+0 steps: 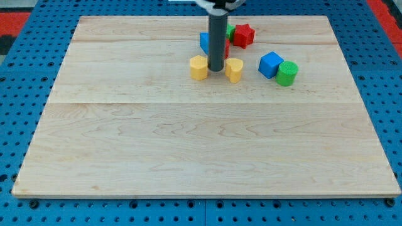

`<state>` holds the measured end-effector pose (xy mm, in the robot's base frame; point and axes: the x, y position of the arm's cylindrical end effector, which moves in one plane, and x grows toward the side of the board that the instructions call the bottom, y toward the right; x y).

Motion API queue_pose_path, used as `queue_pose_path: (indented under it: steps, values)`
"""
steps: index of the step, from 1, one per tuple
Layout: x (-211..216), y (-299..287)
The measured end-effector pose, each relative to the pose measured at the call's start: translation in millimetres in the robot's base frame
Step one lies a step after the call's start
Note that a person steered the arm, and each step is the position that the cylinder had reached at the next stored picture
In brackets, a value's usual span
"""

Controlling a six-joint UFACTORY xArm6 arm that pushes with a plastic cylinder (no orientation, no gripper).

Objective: Move hexagon to the center left

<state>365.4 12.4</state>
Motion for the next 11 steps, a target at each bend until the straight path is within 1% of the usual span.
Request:
queue_pose_path:
  steps: [1,2,3,4,5,6,7,8,9,10,11]
  values:
    - [-8.8,-78.9]
    - [-48.8,-131.5]
    - [-35.6,-216.6]
    - [-38.3,-218.1]
    - [-60.0,-157.7]
    - [-36.6,-127.3]
    - [-0.1,-143.3]
    - [13.7,-185.4]
    - [-15.7,-150.9]
    - [-31.1,-194.9]
    - [-13.5,-227.5]
